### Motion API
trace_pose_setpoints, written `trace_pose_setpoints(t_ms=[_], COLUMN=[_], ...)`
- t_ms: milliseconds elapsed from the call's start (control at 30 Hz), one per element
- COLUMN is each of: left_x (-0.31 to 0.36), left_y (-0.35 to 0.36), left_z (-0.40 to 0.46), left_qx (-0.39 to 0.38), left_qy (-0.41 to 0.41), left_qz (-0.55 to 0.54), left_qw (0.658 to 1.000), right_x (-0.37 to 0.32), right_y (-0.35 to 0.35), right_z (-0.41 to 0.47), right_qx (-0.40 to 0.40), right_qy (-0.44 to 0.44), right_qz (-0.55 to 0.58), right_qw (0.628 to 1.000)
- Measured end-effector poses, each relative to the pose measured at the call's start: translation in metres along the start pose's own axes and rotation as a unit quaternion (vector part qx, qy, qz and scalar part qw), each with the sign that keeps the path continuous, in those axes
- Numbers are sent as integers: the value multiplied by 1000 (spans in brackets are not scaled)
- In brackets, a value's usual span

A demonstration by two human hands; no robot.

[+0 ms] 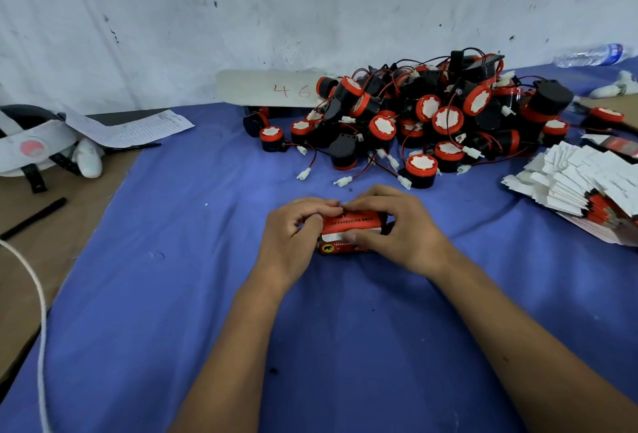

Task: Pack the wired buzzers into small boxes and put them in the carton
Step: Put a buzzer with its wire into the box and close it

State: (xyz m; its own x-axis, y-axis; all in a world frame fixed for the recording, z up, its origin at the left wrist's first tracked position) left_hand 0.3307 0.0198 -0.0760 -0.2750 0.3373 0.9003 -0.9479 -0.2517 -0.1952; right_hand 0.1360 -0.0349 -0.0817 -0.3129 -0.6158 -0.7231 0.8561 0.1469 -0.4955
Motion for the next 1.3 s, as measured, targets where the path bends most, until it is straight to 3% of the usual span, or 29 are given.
trace_pose_setpoints(t_ms=[133, 633, 867, 1033, 1200, 1300], left_x=[1, -1, -3, -5, -4, -7], left_y=[0, 2, 0, 1, 2, 2], left_z=[-1, -5, -2, 0, 0, 1], left_qx=[-8, -18, -15, 23, 20, 16], left_qy=[20, 51, 74, 63, 65, 65], left_qz=[38, 99, 135, 87, 74, 86], left_qw=[999, 994, 988, 994, 995, 994], right_x=[-3, -8, 0, 5, 4, 5], right_y=[0, -10, -6, -7, -5, -12], right_z=[1, -2, 1, 2, 1, 0], right_qx=[27, -86, 0, -6, 38, 10], right_qy=[14, 63, 21, 25, 31, 49], right_qz=[6, 72, 67, 78, 114, 153], right_qw=[1000, 992, 998, 997, 992, 987])
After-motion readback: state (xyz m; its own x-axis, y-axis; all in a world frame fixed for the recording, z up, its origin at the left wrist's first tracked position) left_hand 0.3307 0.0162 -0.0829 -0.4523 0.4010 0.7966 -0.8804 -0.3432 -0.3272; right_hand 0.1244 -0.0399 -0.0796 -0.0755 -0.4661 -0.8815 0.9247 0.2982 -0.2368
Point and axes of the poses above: each hand's wrist, its own z-axis towards the middle knuckle, its own y-axis out of the palm, x = y × z, the point moved 1 cm from there along z, towards the middle knuckle, and after that the axes turned 3 degrees about x, right-handed, at the moved point
